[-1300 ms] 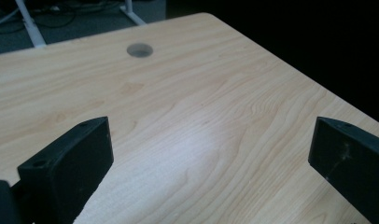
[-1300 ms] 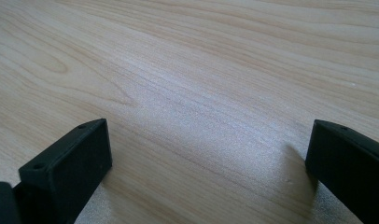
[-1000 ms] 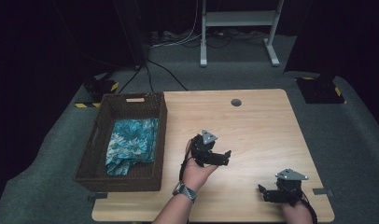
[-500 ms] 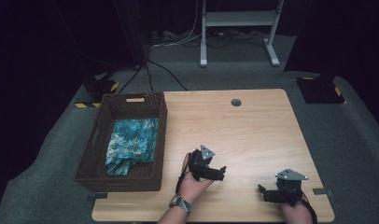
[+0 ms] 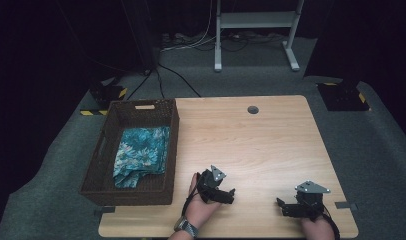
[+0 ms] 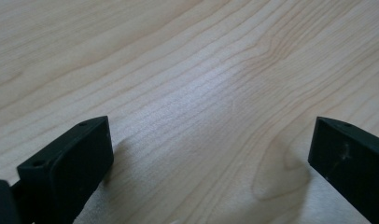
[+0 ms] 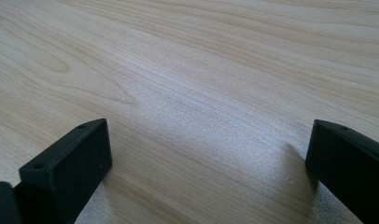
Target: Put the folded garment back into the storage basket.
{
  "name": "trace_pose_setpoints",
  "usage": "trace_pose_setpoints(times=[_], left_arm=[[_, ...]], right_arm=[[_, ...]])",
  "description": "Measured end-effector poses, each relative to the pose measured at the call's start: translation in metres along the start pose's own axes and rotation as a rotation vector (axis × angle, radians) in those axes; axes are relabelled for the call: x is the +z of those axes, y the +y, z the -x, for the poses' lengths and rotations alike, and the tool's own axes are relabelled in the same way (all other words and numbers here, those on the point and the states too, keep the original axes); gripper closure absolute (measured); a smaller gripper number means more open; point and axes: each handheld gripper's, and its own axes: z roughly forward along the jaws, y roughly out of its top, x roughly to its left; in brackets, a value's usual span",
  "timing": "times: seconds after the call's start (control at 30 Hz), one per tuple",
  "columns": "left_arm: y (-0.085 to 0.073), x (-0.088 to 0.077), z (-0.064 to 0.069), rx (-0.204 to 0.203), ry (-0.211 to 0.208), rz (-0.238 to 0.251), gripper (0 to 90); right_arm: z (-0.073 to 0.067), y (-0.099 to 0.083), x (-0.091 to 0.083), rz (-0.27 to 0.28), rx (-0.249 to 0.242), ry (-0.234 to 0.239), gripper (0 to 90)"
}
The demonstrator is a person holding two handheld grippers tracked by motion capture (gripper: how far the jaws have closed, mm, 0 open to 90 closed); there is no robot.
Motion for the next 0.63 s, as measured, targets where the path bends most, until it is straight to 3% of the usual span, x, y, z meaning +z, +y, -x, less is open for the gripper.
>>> trace_pose_setpoints(times=[0.37, 0.63], left_arm=[[-0.0028, -0.0026, 0.0029, 0.026, -0.023, 0.001, 0.0], [-0.0029, -0.0027, 0.0035, 0.009, -0.013, 0.006, 1.4]], right_arm=[[0.0, -0.0001, 0.0001, 0.0, 0.005, -0.007, 0.1], [0.0, -0.0002, 0.0, 0.0, 0.007, -0.009, 0.1]])
